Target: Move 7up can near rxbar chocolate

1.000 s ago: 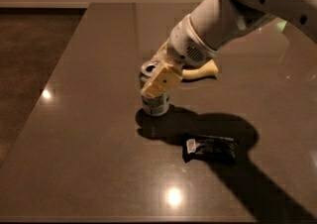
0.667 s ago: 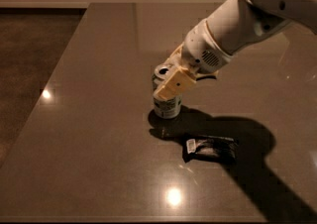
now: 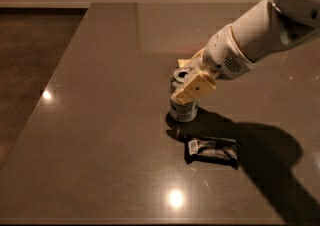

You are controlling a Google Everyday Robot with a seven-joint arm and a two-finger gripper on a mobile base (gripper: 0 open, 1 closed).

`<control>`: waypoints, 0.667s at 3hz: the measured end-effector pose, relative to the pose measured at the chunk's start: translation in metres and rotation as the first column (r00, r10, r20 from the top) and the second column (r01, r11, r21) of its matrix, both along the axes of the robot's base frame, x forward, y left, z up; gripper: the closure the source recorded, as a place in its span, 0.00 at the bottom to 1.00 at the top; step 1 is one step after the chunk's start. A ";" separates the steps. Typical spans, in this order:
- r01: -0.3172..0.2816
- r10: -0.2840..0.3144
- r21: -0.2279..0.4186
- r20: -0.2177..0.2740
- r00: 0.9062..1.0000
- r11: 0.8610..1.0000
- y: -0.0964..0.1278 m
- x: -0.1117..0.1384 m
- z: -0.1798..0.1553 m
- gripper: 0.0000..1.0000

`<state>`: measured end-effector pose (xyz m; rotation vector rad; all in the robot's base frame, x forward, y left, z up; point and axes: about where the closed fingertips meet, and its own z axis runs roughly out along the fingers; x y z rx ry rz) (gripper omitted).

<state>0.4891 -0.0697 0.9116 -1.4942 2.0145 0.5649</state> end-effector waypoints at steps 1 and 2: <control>0.031 -0.031 0.018 -0.013 0.999 0.999 -0.018 -0.009 -0.004 0.27; 0.051 -0.050 0.032 -0.023 0.998 0.998 -0.028 -0.015 -0.005 0.04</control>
Offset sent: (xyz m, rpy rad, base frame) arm -0.0210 -0.0442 -0.0082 0.0518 0.0349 -0.0808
